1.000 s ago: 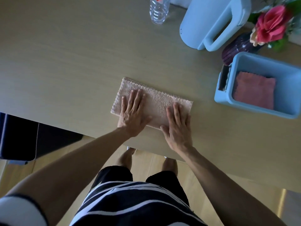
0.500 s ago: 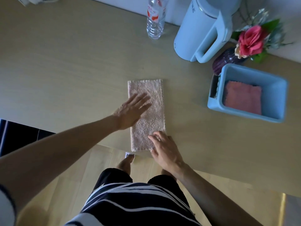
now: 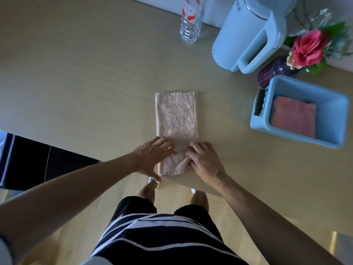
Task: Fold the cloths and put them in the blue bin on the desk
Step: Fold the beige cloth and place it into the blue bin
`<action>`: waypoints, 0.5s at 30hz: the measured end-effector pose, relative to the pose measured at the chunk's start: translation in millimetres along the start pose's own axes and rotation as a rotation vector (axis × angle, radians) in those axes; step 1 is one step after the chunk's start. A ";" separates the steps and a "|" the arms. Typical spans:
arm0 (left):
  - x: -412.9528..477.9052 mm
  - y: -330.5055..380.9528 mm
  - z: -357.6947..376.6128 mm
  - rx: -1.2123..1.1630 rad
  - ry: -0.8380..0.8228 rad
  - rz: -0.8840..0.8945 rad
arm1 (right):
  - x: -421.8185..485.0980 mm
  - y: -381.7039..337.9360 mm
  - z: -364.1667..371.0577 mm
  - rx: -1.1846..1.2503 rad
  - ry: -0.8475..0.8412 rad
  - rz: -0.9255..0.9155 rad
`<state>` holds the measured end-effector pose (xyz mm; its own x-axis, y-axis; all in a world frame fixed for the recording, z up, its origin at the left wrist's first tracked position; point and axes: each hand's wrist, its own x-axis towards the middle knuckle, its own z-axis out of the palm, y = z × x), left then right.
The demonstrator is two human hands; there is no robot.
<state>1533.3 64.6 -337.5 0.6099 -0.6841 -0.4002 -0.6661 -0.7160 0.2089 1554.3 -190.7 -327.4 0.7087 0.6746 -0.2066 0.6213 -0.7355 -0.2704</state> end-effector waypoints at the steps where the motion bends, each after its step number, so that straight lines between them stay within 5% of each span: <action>1: -0.2 1.2 0.7 -0.006 -0.012 -0.008 | 1.2 -0.5 1.2 0.016 0.025 0.001; 9: -0.4 10.6 -4.4 -0.282 0.200 -0.031 | 5.3 3.6 -18.5 0.527 -0.112 0.142; 15: 2.4 16.6 -22.5 -0.877 0.263 -0.415 | -3.8 4.4 -32.0 1.052 -0.273 0.337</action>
<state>1533.4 47.9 -315.0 0.8681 -0.2899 -0.4030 0.1081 -0.6820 0.7234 1565.1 -198.6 -297.8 0.6100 0.5384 -0.5815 -0.2675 -0.5508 -0.7906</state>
